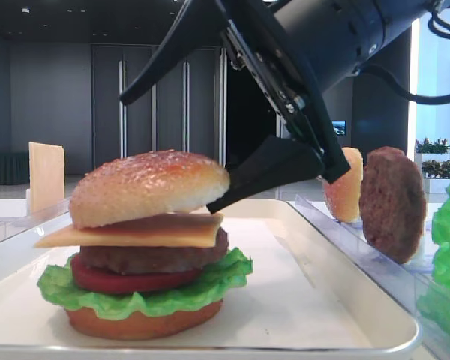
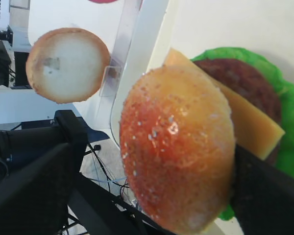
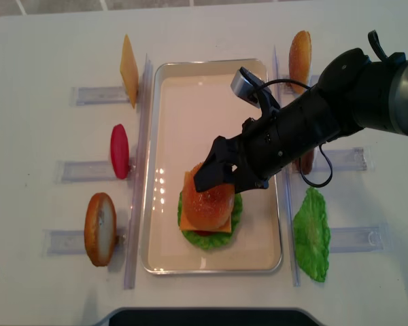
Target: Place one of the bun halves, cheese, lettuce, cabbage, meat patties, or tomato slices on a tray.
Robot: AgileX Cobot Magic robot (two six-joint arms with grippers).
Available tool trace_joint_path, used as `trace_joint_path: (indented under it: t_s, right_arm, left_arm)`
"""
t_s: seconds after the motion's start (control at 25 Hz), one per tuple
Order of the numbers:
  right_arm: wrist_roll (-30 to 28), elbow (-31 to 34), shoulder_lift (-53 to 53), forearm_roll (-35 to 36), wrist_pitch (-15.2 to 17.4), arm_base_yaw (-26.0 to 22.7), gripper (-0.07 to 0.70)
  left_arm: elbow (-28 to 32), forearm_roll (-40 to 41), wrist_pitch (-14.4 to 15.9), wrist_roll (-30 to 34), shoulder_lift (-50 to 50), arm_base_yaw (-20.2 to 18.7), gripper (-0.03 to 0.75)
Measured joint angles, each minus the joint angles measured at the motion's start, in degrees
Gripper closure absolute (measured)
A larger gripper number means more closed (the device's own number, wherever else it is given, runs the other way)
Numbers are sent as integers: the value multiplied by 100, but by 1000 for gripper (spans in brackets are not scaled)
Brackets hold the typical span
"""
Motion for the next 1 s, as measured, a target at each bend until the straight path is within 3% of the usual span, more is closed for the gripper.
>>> trace_joint_path:
  t_s: [0.28, 0.68, 1.0]
  right_arm:
    - [336, 0, -148, -576, -103, 0, 22]
    - [1284, 0, -326, -1815, -179, 0, 21]
    - [2158, 0, -1314, -3043, -105, 58, 21]
  left_arm:
    - [0, 0, 0, 0, 0, 0, 722]
    - [0, 0, 0, 0, 0, 0, 722]
    - [0, 0, 0, 0, 0, 0, 722]
